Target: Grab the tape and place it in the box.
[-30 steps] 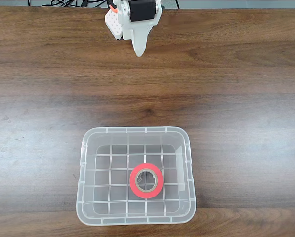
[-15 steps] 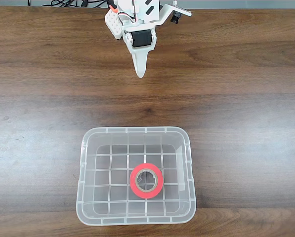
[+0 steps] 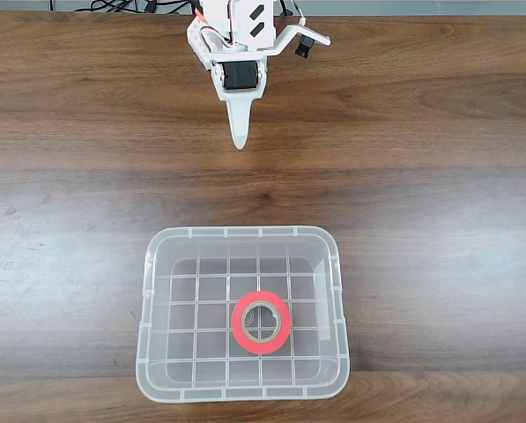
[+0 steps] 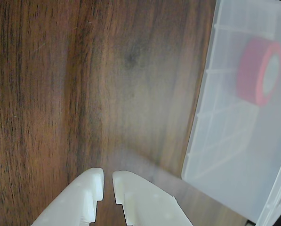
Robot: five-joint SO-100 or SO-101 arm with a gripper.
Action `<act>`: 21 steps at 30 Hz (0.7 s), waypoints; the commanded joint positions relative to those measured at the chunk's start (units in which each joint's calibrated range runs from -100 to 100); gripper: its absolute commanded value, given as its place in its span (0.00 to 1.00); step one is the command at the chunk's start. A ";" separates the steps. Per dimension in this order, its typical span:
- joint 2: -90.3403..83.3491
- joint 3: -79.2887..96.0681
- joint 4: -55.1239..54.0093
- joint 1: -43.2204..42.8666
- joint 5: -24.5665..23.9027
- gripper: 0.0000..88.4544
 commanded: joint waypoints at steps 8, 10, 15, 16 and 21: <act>-0.72 -0.24 0.02 -0.07 -4.85 0.02; -0.72 -0.24 -0.15 -0.14 -4.27 0.02; -0.72 -0.24 -0.15 0.22 -4.27 0.03; -0.72 -0.24 -0.15 0.15 -4.16 0.03; -0.72 -0.24 -0.15 0.15 -4.16 0.02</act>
